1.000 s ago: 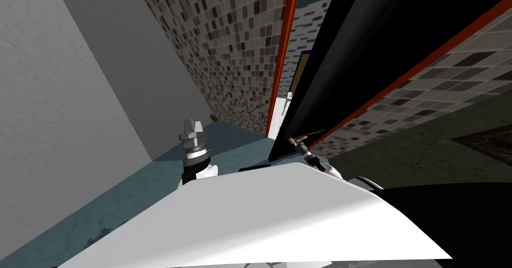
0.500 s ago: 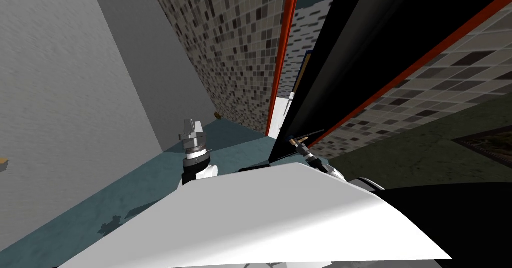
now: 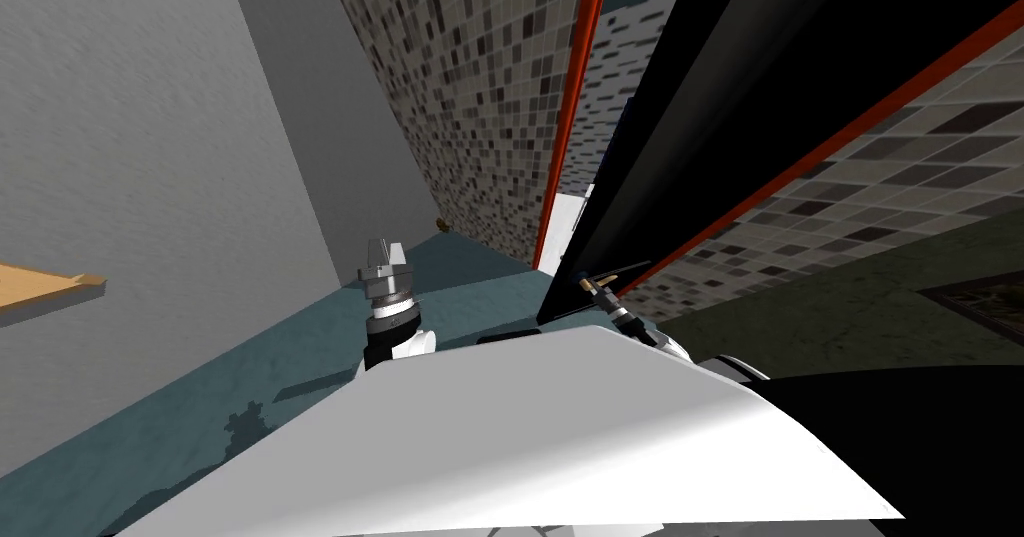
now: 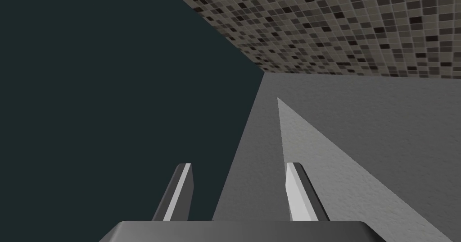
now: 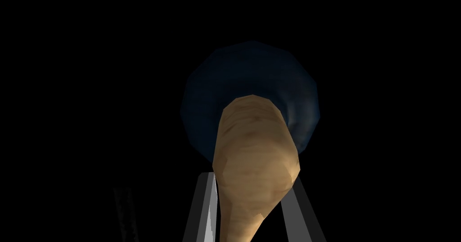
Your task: Pull the door open
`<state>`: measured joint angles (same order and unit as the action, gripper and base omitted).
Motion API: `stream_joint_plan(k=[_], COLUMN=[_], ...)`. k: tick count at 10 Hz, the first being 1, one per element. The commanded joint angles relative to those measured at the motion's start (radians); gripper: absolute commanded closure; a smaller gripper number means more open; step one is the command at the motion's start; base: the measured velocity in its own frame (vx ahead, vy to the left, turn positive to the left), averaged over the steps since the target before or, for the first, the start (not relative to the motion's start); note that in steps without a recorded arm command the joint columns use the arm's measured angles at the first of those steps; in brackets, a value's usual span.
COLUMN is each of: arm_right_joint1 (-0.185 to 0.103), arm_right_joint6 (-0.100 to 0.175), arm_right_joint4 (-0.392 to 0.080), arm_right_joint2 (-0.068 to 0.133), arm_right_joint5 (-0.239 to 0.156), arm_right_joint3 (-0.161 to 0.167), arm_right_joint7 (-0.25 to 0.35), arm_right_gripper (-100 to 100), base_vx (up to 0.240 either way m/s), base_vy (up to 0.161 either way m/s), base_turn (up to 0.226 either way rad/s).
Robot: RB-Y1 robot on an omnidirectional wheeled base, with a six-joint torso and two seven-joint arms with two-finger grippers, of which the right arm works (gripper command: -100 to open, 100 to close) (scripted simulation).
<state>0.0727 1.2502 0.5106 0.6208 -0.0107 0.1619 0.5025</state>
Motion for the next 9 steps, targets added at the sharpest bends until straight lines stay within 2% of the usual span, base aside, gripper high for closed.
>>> stream_joint_plan(k=[1,4,8,9], arm_right_joint1=[-0.002,-0.003,-0.004,-0.009], arm_right_joint6=[0.013,0.032,0.049,0.048], arm_right_joint4=[-0.019,-0.035,-0.050,-0.052], arm_right_joint2=[0.005,0.011,0.016,0.008], arm_right_joint5=[0.000,0.000,0.000,0.003], arm_right_joint3=[0.000,0.001,0.002,0.006], arm_right_joint7=[0.001,0.004,0.006,0.007], arm_right_gripper=[100,100,100,100], base_vx=[-0.224,-0.199,-0.183,-0.078], base_vy=[-0.107,-0.100,-0.075,-0.038], base_turn=[0.192,0.187,0.127,0.042])
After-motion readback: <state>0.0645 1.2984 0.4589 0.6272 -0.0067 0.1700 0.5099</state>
